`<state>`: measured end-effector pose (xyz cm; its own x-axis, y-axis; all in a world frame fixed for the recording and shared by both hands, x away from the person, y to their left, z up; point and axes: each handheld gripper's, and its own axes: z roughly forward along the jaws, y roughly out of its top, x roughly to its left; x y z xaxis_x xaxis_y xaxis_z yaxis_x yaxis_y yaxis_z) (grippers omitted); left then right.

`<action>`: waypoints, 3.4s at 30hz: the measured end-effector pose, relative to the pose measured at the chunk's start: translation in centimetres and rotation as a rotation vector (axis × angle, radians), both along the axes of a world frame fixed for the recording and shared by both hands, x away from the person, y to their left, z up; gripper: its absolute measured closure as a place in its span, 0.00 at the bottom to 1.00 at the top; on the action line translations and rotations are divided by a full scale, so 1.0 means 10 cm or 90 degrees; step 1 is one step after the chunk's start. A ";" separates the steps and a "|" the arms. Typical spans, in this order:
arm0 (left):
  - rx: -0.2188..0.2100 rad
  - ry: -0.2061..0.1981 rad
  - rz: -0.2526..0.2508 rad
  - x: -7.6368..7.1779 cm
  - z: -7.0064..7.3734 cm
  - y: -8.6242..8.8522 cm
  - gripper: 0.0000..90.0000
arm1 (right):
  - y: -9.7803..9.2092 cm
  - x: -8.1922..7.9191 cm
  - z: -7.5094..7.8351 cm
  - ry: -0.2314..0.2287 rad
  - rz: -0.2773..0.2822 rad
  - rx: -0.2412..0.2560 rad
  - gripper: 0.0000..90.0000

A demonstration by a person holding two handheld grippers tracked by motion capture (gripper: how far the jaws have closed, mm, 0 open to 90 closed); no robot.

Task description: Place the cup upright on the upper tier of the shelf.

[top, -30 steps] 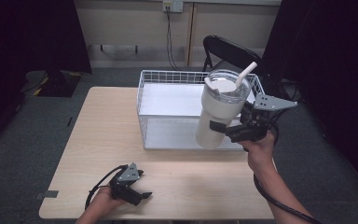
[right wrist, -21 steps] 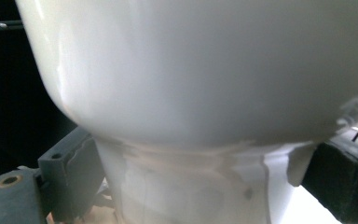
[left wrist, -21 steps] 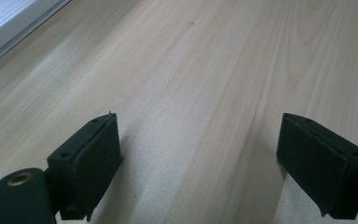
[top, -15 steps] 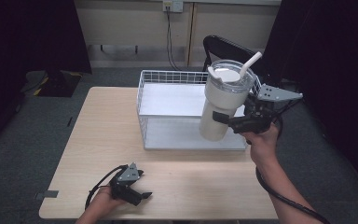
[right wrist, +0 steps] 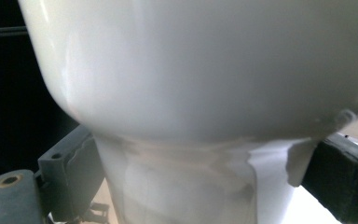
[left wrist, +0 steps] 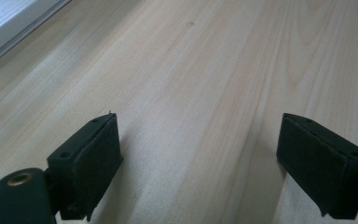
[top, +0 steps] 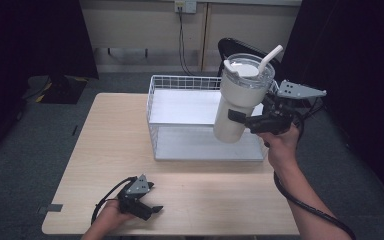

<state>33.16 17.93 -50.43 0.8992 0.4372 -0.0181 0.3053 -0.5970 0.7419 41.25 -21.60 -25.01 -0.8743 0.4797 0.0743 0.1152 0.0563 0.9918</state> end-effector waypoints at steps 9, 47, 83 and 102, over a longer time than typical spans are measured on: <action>-0.001 0.001 0.000 0.00 0.00 0.00 0.14 | 0.02 0.09 0.07 -0.004 -0.013 -0.001 0.11; 0.002 -0.002 -0.001 0.00 0.00 0.00 0.14 | 0.18 0.46 0.19 -0.012 -0.068 -0.029 0.11; 0.002 -0.001 -0.001 0.00 0.00 0.00 0.14 | 0.22 0.78 0.10 -0.001 -0.127 -0.037 0.11; 0.002 -0.001 -0.001 0.00 0.00 0.00 0.14 | 0.23 0.86 -0.06 0.000 -0.157 -0.041 0.11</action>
<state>33.13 17.90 -50.42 0.9000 0.4356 -0.0150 0.3028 -0.6000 0.7404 49.83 -19.30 -25.57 -0.7301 0.6823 0.0365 0.1333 0.0899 0.9870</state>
